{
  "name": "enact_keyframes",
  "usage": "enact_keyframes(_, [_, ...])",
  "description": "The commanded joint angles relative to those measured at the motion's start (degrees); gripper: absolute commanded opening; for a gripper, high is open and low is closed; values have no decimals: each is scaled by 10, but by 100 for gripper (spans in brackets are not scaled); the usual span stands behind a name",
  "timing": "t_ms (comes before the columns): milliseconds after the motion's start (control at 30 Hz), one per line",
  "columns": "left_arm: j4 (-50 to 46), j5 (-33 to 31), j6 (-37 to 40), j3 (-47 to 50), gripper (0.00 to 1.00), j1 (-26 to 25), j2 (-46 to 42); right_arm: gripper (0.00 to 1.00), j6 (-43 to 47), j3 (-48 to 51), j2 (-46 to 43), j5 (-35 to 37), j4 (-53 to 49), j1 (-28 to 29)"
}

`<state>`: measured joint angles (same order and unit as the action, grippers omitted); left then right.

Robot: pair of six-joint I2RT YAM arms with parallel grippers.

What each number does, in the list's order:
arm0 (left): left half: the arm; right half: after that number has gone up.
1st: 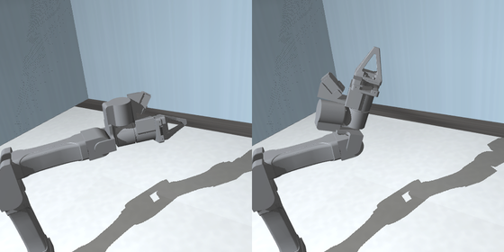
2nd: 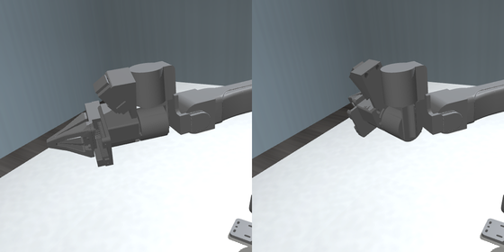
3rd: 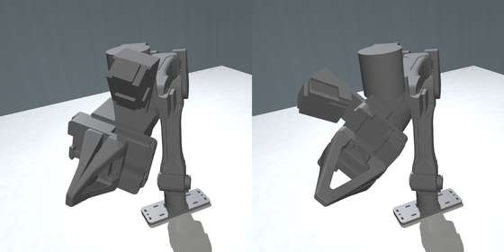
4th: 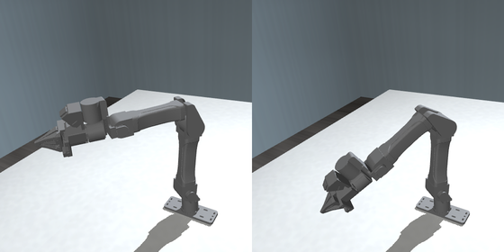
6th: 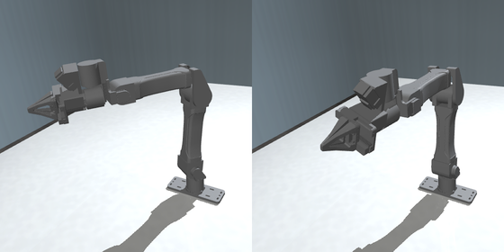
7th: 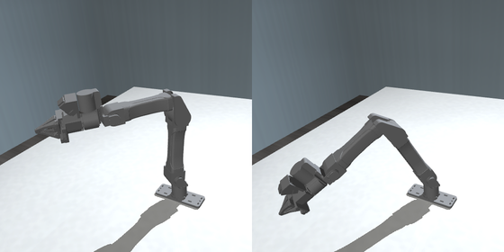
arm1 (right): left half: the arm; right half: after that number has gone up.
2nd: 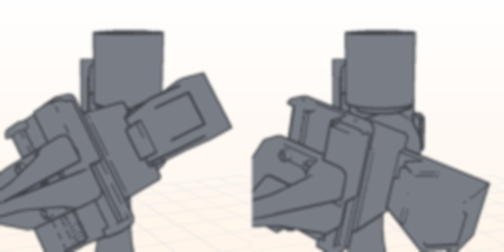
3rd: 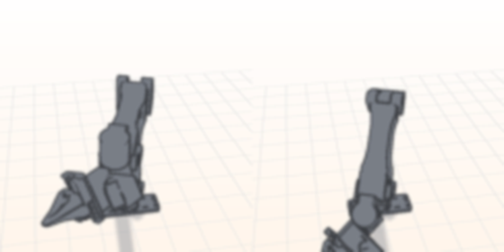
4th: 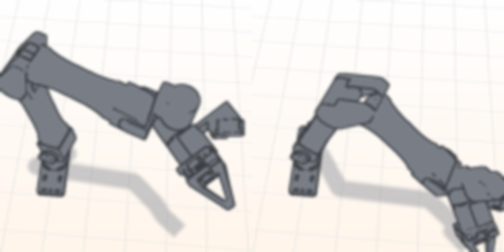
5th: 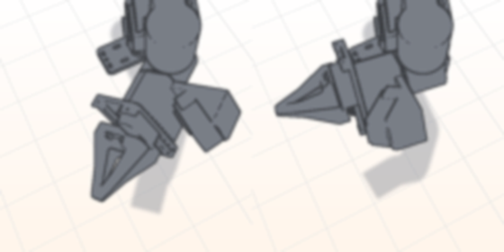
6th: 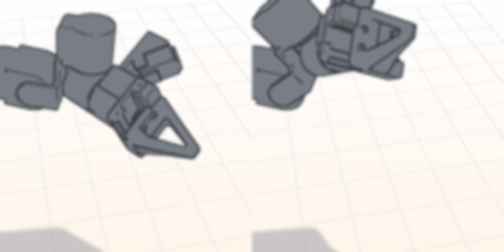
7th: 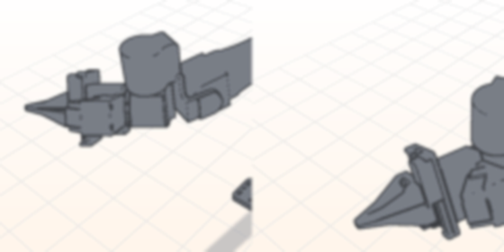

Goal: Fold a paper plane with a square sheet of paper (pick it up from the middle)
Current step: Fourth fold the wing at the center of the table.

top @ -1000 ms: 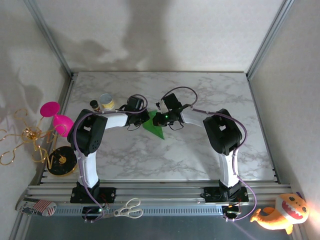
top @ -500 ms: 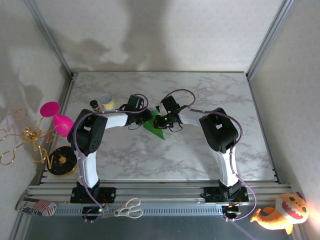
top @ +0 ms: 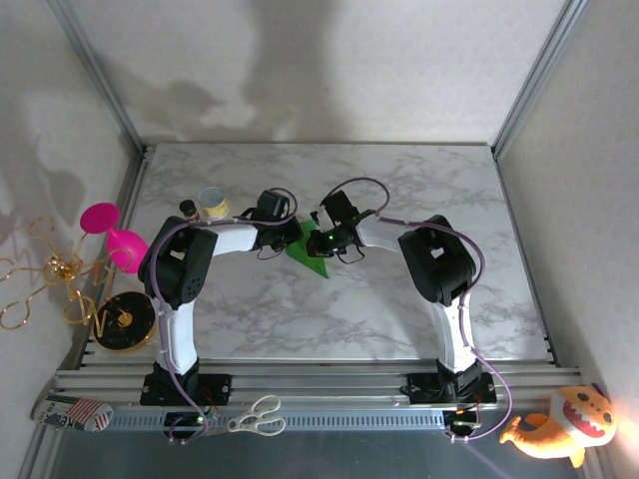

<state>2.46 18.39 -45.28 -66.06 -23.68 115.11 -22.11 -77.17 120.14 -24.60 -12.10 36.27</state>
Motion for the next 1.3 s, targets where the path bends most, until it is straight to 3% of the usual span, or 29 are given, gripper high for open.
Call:
enact_keyframes(0, [-71, -61, -6, -8, 7, -1, 36, 4, 20, 36, -30, 7, -48, 3])
enact_keyframes(700, [-83, -59, -7, -13, 7, -1, 40, 5, -5, 239, -144, -2, -45, 3])
enact_keyframes(1067, [-71, -6, -2, -33, 12, -2, 21, 6, -21, 216, -224, 39, 50, 0])
enact_keyframes(1267, [-30, 44, -32, -49, 23, -1, -36, 19, -48, 192, -217, 81, 115, 0])
